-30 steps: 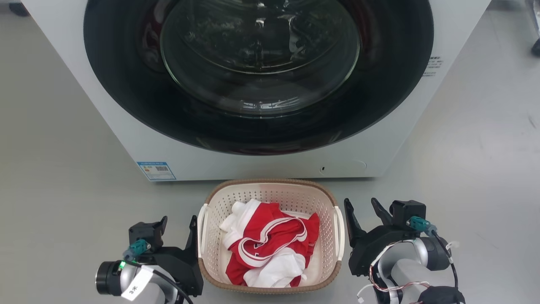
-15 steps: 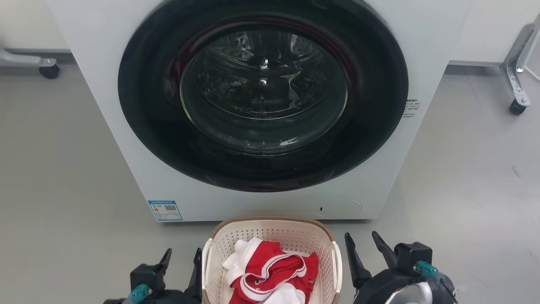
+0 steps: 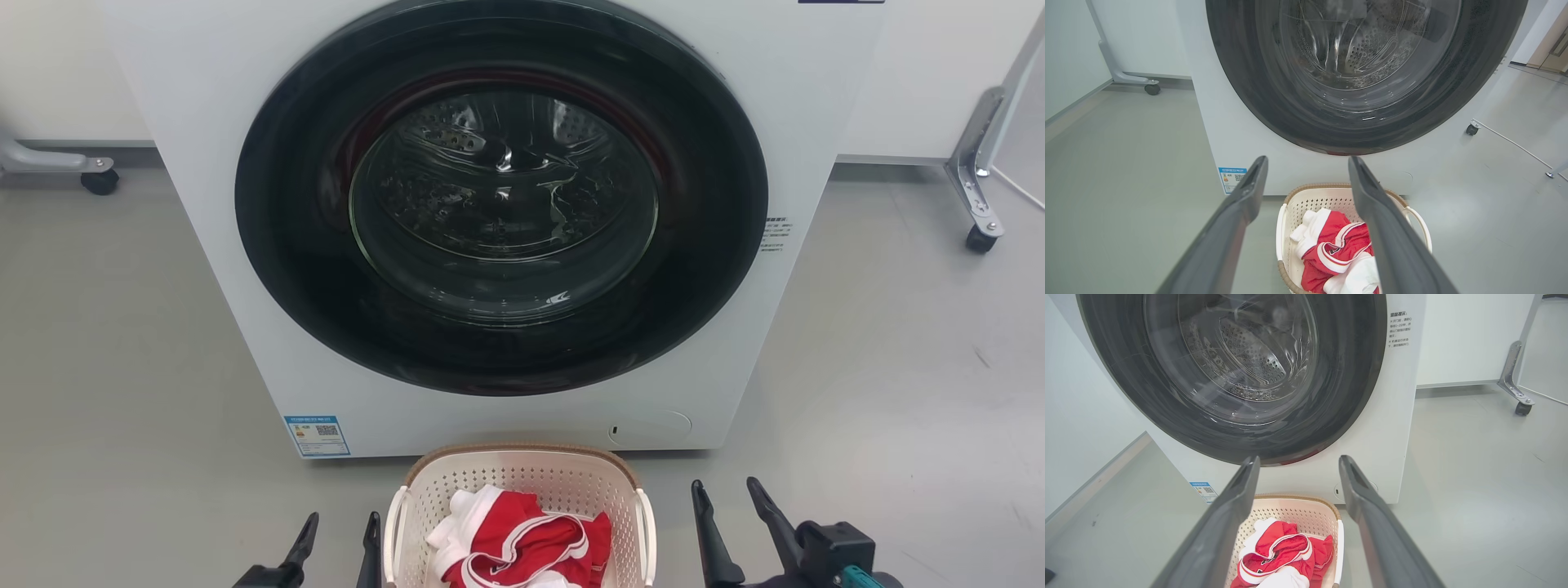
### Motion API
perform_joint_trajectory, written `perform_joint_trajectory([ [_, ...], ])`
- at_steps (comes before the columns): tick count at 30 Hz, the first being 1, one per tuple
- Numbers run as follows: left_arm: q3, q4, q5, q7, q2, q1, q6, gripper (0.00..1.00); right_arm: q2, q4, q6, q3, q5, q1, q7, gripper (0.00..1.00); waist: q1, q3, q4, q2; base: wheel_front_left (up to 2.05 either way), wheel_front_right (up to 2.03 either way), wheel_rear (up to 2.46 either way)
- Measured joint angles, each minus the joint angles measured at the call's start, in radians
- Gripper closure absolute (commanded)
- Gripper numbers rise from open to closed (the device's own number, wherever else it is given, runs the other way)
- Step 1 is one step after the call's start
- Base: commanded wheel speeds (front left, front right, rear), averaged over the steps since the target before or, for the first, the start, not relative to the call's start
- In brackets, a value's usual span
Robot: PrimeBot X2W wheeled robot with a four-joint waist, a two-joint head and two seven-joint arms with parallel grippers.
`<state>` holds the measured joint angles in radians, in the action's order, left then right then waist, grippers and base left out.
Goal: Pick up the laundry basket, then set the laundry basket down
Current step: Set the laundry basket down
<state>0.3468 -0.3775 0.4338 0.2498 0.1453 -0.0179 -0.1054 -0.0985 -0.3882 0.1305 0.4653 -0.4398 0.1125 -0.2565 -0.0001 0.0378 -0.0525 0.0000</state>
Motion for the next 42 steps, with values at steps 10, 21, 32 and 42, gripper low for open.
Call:
perform_joint_trajectory([
  [10, -0.033, 0.121, -0.027, 0.000, 0.006, 0.079, -0.009, 0.00, 0.019, 0.142, 0.000, -0.066, 0.086, -0.115, 0.000, 0.00, 0.0000, 0.011, -0.001, 0.0000, 0.00, 0.00, 0.00],
  [21, -0.076, 0.201, -0.059, 0.000, 0.002, 0.147, -0.010, 0.00, 0.031, 0.241, 0.000, -0.115, 0.160, -0.182, 0.000, 0.00, 0.0001, 0.013, 0.005, 0.0000, 0.00, 0.00, 0.00],
  [32, -0.091, 0.235, -0.076, 0.000, -0.010, 0.160, -0.011, 0.00, 0.039, 0.286, 0.000, -0.133, 0.201, -0.206, 0.000, 0.00, 0.0001, 0.006, 0.009, 0.0000, 0.00, 0.00, 0.00],
  [42, -0.103, 0.250, -0.080, 0.000, -0.019, 0.166, -0.018, 0.00, 0.043, 0.301, 0.000, -0.139, 0.214, -0.206, 0.000, 0.00, 0.0001, 0.000, 0.008, 0.0000, 0.00, 0.00, 0.00],
])
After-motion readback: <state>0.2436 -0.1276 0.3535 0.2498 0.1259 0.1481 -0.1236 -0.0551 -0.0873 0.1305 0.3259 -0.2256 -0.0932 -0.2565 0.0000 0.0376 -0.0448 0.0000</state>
